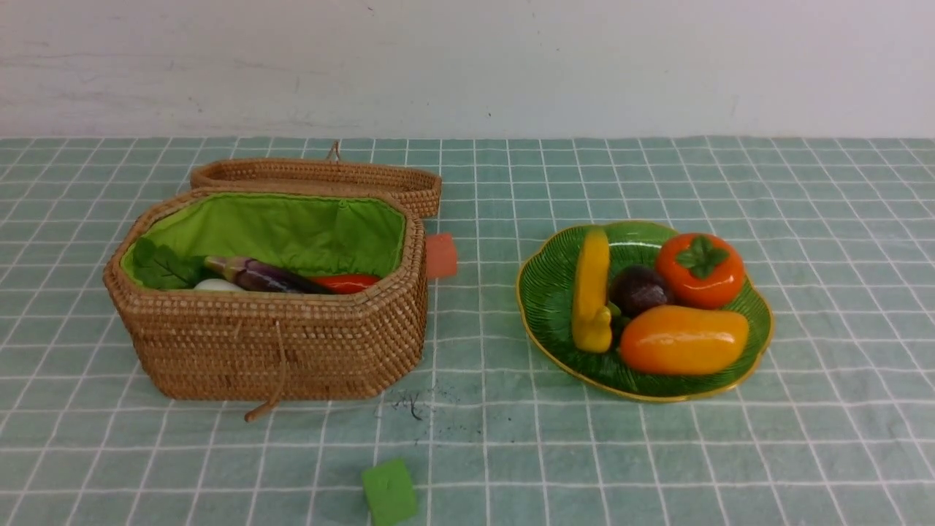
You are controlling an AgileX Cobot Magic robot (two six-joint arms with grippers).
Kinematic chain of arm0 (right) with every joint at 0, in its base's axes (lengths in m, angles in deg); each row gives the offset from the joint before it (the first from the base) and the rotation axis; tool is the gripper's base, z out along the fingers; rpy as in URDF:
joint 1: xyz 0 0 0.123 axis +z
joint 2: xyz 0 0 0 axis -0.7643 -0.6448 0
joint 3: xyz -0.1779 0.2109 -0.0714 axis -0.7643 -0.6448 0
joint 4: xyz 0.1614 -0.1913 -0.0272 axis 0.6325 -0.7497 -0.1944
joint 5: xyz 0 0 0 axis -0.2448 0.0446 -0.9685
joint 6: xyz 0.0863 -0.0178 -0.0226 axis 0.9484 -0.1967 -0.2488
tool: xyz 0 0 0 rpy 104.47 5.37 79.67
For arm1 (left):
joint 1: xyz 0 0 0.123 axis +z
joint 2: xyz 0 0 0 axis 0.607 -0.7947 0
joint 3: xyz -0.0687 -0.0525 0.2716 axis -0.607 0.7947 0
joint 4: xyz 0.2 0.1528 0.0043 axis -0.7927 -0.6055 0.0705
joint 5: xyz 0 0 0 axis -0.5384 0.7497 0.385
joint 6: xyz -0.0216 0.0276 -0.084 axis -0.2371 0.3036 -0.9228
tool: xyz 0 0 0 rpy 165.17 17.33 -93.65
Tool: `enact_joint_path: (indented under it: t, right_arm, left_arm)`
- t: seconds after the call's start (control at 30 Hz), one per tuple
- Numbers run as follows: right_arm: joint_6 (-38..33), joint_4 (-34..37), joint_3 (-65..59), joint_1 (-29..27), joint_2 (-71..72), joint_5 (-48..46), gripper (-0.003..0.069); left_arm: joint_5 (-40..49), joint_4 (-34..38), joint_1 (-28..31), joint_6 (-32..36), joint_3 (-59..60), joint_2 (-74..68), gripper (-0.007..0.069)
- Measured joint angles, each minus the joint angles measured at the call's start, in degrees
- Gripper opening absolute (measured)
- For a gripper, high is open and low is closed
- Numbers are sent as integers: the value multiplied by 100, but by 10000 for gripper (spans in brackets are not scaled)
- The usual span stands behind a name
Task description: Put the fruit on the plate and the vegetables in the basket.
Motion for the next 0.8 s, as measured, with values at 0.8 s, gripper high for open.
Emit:
enact_joint_path:
  t: [0.8]
  right_arm:
    - [0, -6, 0, 0, 5, 0, 25]
  left_arm:
    - [-777, 894, 3389, 1069, 145, 1796, -13]
